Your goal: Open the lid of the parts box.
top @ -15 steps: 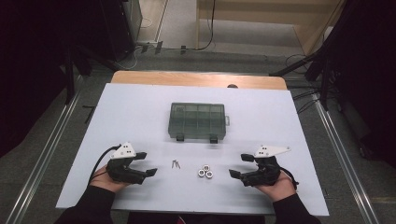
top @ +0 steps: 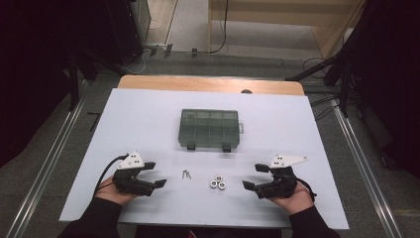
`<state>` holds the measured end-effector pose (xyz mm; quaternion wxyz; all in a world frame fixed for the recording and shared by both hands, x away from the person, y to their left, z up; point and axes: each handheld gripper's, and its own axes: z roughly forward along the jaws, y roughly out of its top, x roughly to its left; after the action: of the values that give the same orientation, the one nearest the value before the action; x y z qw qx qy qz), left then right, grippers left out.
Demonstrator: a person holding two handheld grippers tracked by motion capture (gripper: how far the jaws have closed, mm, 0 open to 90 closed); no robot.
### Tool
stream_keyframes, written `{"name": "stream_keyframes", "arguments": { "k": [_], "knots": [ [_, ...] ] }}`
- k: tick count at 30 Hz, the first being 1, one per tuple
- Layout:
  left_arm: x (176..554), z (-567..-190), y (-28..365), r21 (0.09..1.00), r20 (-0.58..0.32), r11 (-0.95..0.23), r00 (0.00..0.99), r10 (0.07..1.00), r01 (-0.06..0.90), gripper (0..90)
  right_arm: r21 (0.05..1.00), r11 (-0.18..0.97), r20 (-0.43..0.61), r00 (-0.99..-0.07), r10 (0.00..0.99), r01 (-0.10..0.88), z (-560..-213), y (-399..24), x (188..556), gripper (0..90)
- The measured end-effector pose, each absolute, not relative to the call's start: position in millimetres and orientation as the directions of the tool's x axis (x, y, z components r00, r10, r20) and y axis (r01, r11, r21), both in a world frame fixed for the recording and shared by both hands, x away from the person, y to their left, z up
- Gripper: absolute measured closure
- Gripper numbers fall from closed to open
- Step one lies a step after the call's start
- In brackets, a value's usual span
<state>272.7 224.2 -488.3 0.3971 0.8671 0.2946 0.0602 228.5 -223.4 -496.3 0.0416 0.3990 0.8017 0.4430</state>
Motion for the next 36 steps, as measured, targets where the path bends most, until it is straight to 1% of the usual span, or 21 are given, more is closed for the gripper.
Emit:
{"name": "stream_keyframes", "arguments": {
  "k": [14, 25, 27, 36],
  "knots": [
    [273.0, -488.3, 224.9, 0.726, -0.128, -0.506, 0.815, 0.566, 0.465, 23.1, 0.739, 0.288, 0.291, -0.674, 0.678, 0.609, -496.5, -223.3, 229.4, 18.5],
    [274.4, -487.3, 225.4, 0.726, -0.133, -0.495, 0.804, 0.579, 0.477, 23.1, 0.741, 0.249, 0.302, -0.64, 0.707, 0.624, -495.8, -227.1, 232.7, 19.6],
    [275.9, -487.2, 225.1, 0.725, -0.147, -0.485, 0.798, 0.584, 0.489, 23.1, 0.741, 0.243, 0.304, -0.635, 0.71, 0.626, -495.5, -227.1, 234.4, 19.6],
    [278.9, -486.0, 223.7, 0.72, -0.153, -0.483, 0.793, 0.59, 0.498, 23.1, 0.739, 0.235, 0.302, -0.621, 0.724, 0.632, -493.2, -223.5, 242.6, 19.9]
  ]
}}
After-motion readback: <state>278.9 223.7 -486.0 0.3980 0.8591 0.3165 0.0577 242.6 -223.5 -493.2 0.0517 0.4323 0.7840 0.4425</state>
